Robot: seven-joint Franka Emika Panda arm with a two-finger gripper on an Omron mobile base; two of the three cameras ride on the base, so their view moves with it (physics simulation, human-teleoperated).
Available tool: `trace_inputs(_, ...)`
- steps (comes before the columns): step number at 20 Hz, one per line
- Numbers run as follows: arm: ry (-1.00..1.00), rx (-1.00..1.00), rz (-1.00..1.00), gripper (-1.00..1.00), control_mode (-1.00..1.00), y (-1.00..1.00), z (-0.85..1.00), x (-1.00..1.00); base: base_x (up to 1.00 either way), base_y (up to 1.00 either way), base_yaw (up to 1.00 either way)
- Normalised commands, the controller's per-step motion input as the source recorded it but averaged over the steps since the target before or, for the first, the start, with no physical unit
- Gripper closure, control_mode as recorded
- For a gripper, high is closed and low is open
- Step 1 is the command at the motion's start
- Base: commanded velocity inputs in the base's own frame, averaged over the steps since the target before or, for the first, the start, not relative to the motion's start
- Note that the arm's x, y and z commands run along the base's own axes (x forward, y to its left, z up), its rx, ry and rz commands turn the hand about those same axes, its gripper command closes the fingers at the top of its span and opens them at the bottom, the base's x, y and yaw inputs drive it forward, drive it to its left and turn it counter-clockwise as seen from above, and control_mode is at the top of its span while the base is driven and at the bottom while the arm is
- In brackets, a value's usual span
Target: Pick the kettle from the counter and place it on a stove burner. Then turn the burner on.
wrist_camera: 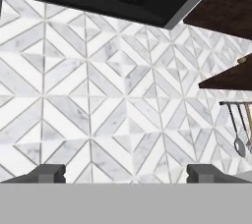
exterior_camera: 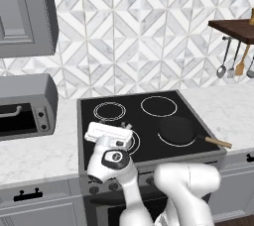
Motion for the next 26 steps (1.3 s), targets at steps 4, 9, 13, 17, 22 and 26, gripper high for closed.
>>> trace_inputs(4, 0.06, 0.0, 0.03, -1.0, -1.0, 0.0, 0.64, -1.0, 0.0, 0.0, 0.0)
trace_inputs(9, 0.34, 0.0, 0.19, -1.0, -1.0, 0.03, 0.15, -1.0, 0.0, 0.0, 0.0)
trace_inputs(13, 0.26, -0.18, 0.3, -1.0, -1.0, 0.47, -0.79, -1.0, 0.0, 0.0, 0.0)
trace_inputs(17, 0.11, -0.3, 0.28, -1.0, -1.0, 0.74, -1.0, -1.0, 0.0, 0.0, 0.0)
trace_inputs(22, -0.04, -0.17, 0.22, -1.0, -1.0, 0.79, -0.9, -0.56, 0.0, 0.0, 0.0)
trace_inputs(26, -0.26, 0.01, 0.02, -1.0, -1.0, 0.58, -0.44, -0.06, 0.0, 0.0, 0.0)
